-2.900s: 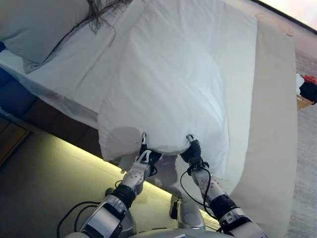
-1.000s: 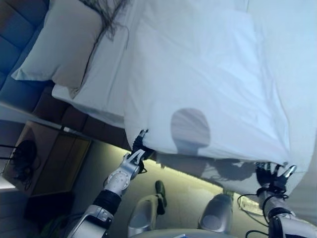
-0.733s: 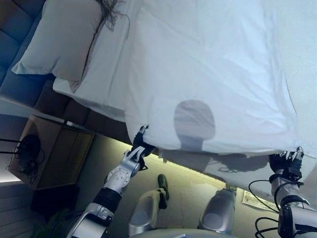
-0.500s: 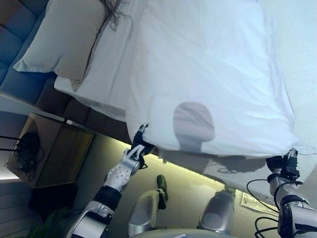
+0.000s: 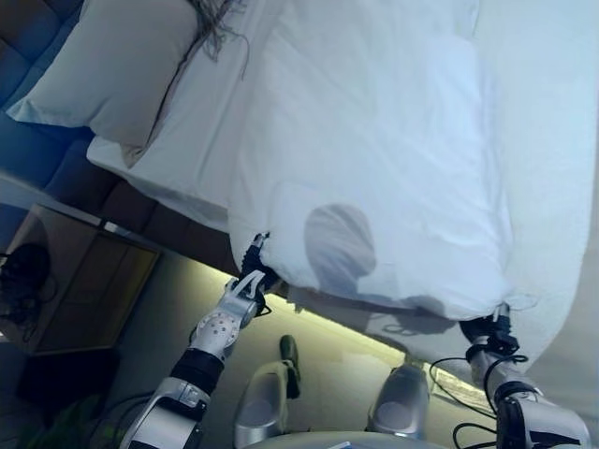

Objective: Make the bed neatly

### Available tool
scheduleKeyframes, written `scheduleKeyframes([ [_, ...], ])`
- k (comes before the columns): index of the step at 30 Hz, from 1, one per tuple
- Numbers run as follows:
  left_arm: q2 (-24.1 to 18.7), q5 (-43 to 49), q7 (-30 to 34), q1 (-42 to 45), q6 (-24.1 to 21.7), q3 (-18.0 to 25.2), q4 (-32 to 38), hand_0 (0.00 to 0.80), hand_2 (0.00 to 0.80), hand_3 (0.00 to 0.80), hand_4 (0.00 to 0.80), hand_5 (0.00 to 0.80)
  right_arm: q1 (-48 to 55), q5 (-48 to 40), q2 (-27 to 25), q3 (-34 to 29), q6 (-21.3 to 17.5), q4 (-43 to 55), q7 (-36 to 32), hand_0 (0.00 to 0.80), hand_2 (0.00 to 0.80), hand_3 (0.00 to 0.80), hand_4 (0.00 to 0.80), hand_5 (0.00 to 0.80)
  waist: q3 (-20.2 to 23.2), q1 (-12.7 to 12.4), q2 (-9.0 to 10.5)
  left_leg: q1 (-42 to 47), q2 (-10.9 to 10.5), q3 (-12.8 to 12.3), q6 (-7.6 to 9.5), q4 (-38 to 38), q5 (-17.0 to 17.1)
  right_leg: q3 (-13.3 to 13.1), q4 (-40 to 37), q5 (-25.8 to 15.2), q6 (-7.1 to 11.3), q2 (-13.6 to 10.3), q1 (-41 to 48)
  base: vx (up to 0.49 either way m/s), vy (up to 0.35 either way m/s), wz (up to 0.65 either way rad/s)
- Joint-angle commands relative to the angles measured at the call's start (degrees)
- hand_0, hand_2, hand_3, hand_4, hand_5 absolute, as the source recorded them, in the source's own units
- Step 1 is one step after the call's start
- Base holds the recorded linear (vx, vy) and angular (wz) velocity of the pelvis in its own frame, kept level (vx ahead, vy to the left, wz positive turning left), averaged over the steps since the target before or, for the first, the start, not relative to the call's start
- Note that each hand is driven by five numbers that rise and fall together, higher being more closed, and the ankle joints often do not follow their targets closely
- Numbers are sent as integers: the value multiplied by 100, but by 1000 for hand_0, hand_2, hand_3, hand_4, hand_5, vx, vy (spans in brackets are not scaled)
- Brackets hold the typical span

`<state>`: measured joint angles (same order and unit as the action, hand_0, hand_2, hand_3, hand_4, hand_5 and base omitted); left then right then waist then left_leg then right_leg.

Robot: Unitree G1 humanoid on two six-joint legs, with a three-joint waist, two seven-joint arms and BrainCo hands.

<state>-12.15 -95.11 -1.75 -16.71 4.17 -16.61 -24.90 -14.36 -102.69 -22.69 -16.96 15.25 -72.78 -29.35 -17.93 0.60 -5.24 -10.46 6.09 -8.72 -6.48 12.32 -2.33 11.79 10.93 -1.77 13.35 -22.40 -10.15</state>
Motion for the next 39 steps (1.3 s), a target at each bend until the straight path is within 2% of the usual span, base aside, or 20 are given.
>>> scheduleKeyframes([
  [1, 114, 277, 46, -12, -119, 287, 87, 800, 800, 800, 800, 800, 507, 392, 210, 201, -130, 401, -537, 800, 800, 800, 800, 800, 528, 6, 66, 39, 801, 257, -470, -216, 498, -226, -384, -749, 165, -220, -62, 95, -122, -10],
  [4, 121, 462, 51, 51, -71, 386, 21, 800, 800, 800, 800, 800, 715, 295, 370, 165, -9, 480, -572, 800, 800, 800, 800, 800, 635, 16, 193, 183, 896, 204, -466, -284, 484, -197, -427, -710, 165, -151, 67, 83, -111, -10],
  [5, 138, 499, 77, 64, -77, 390, 4, 800, 800, 800, 800, 800, 739, 198, 383, 157, 108, 477, -518, 574, 574, 574, 574, 574, 645, 15, 206, 203, 919, 196, -469, -294, 483, -184, -447, -703, 165, -133, 97, 35, -87, -6],
  [6, 147, 520, 110, 69, -73, 379, -24, 800, 800, 800, 800, 800, 745, 104, 378, 136, 235, 444, -457, 0, 0, 0, 0, 0, 647, 4, 209, 213, 933, 198, -472, -307, 484, -165, -473, -704, 165, -119, 124, -1, -75, -5],
  [9, 160, 555, 130, 49, -50, 343, -41, 800, 800, 800, 800, 800, 689, -145, 389, 139, 464, 386, -261, 0, 0, 0, 0, 0, 594, -40, 188, 148, 951, 223, -484, -308, 503, -110, -514, -739, 165, -100, 110, -59, -67, -2],
  [13, 208, 589, 180, -9, -24, 293, -100, 800, 800, 800, 800, 800, 602, -354, 453, 189, 418, 270, 131, 0, 0, 0, 0, 0, 539, -92, 136, 66, 914, 271, -485, -325, 520, -61, -559, -788, 165, -122, 86, -75, -28, 2],
  [17, 282, 611, 189, -40, -42, 289, -109, 800, 800, 800, 800, 800, 569, -549, 453, 232, 429, 125, 214, 0, 0, 0, 0, 0, 514, -87, 67, 46, 877, 271, -481, -322, 519, -67, -542, -798, 165, -170, 57, -19, 14, 2],
  [22, 389, 471, 222, -32, -150, 245, -97, 800, 800, 800, 800, 800, 554, -702, 398, 312, 501, 141, 198, 0, 0, 0, 0, 0, 488, 14, -86, 56, 799, 228, -462, -317, 515, -180, -449, -783, 165, -238, -58, -2, 106, 0],
  [29, 550, 204, 280, -53, -315, 146, -85, 800, 800, 800, 800, 800, 454, -329, 301, 416, 644, 144, 476, 0, 0, 0, 0, 0, 359, 134, -262, -68, 659, 244, -416, -109, 453, -386, -156, -709, 165, -334, -324, -6, 97, -4],
  [35, 593, 144, 336, -10, -325, 143, -160, 800, 800, 800, 800, 800, 460, -261, 409, 582, 718, 70, 693, 0, 0, 0, 0, 0, 385, 134, -242, -32, 664, 205, -404, -150, 478, -383, -271, -755, 165, -302, -251, -1, 10, 1],
  [39, 691, 213, 385, -16, -451, 164, -224, 800, 800, 800, 800, 800, 525, -295, 488, 731, 722, 67, 595, 0, 0, 0, 0, 0, 418, 166, -219, 33, 695, 169, -407, -172, 476, -411, -227, -734, 165, -307, -241, 38, 21, -3],
])
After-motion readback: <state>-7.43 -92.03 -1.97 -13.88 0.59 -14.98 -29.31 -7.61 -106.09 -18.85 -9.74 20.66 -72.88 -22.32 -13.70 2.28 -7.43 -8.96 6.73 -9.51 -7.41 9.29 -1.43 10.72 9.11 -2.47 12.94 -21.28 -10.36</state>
